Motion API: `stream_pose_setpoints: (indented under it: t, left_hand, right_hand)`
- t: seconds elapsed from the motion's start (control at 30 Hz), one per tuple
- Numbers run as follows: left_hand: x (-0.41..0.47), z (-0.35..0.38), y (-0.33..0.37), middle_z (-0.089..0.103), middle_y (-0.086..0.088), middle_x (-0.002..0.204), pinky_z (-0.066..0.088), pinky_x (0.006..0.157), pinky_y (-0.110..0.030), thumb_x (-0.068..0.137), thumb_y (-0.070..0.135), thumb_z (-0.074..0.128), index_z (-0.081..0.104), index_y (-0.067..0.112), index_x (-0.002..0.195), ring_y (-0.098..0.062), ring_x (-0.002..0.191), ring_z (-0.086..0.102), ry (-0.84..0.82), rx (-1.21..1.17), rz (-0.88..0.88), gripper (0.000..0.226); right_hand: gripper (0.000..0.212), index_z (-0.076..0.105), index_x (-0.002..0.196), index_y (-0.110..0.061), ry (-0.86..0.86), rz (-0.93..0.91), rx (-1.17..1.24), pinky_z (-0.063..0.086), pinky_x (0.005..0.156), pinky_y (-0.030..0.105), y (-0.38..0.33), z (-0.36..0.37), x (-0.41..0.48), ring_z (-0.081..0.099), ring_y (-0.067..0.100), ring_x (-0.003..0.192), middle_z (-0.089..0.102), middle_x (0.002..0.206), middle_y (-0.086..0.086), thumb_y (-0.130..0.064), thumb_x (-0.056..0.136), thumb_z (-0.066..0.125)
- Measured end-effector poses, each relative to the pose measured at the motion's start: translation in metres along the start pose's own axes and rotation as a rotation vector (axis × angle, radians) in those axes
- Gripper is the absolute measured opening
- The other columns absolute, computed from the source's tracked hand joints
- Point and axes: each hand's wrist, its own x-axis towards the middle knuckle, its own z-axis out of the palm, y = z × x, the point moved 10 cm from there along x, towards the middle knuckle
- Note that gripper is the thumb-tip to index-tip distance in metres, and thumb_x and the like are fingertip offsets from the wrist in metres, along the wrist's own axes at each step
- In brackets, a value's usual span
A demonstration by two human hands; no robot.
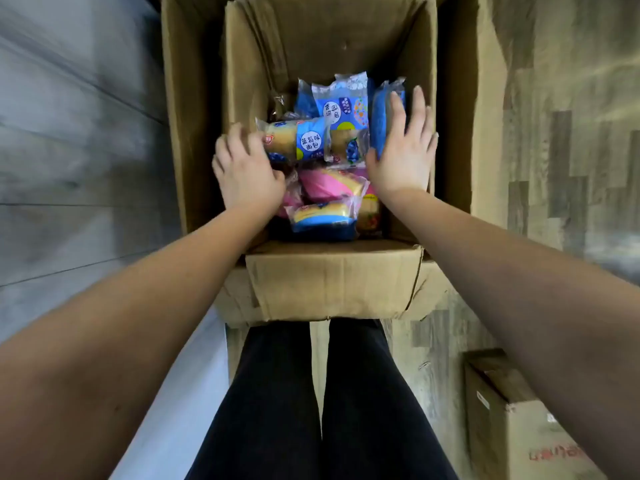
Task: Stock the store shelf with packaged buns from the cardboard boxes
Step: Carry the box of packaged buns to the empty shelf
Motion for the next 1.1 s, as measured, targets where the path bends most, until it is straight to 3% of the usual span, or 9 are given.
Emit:
stream_pose_setpoints:
  t: [0.07, 0.23, 0.33, 0.53, 0.73, 1.1]
  left_hand:
    - [0.004, -0.006, -0.014, 0.02, -0.012, 0.153, 0.024, 0.112, -0.046, 0.083, 0.019, 0.062, 0.027, 0.013, 0.144, -0.034, 0.139, 0.023, 0.018, -0.056, -0.087, 0.07]
    - [0.011, 0.02, -0.043, 0.018, -0.012, 0.155, 0.029, 0.11, -0.043, 0.088, 0.017, 0.062, 0.003, 0.013, 0.151, -0.034, 0.138, 0.026, -0.157, -0.294, -0.322, 0.087]
    - [0.011, 0.032, -0.053, 0.024, -0.012, 0.153, 0.029, 0.111, -0.044, 0.089, 0.015, 0.06, 0.009, 0.013, 0.151, -0.033, 0.137, 0.029, -0.195, -0.337, -0.376, 0.08]
    - [0.019, 0.036, -0.066, 0.045, -0.012, 0.14, 0.04, 0.104, -0.042, 0.095, 0.014, 0.053, 0.025, 0.016, 0.145, -0.029, 0.128, 0.046, -0.153, -0.4, -0.424, 0.057]
    - [0.025, 0.033, -0.067, 0.047, -0.011, 0.138, 0.04, 0.103, -0.041, 0.095, 0.018, 0.055, 0.034, 0.015, 0.141, -0.03, 0.127, 0.047, -0.13, -0.374, -0.424, 0.051]
    - [0.032, 0.022, -0.059, 0.053, -0.015, 0.13, 0.042, 0.101, -0.042, 0.093, 0.01, 0.055, 0.045, 0.008, 0.131, -0.032, 0.122, 0.05, -0.159, -0.379, -0.315, 0.039]
  right_hand:
    - [0.076, 0.018, 0.151, -0.02, 0.022, 0.056, 0.018, 0.022, 0.113, 0.052, 0.01, -0.005, 0.004, 0.013, 0.035, 0.143, 0.006, 0.159, 0.008, -0.029, 0.086, 0.057]
    - [0.089, 0.005, 0.152, -0.019, -0.061, 0.372, 0.153, 0.032, 0.104, 0.048, 0.052, 0.015, 0.002, 0.033, 0.033, 0.133, 0.012, 0.157, 0.007, -0.033, 0.085, 0.062]
    - [0.075, 0.011, 0.151, -0.017, -0.087, 0.562, 0.245, 0.035, 0.1, 0.044, 0.07, 0.025, -0.007, 0.043, 0.034, 0.127, 0.028, 0.15, 0.008, -0.032, 0.091, 0.054]
    - [0.036, 0.047, 0.129, -0.021, -0.079, 0.701, 0.35, 0.046, 0.087, 0.037, 0.097, 0.026, -0.004, 0.057, 0.031, 0.111, 0.058, 0.124, 0.006, -0.026, 0.094, 0.044]
    - [0.031, 0.052, 0.122, -0.021, -0.082, 0.628, 0.316, 0.052, 0.087, 0.046, 0.099, 0.027, -0.001, 0.062, 0.03, 0.102, 0.062, 0.116, 0.005, -0.033, 0.095, 0.046]
    - [0.025, 0.056, 0.11, -0.007, -0.125, 0.464, 0.191, 0.052, 0.08, 0.044, 0.095, 0.012, 0.011, 0.06, 0.037, 0.096, 0.064, 0.105, 0.016, -0.026, 0.094, 0.05]
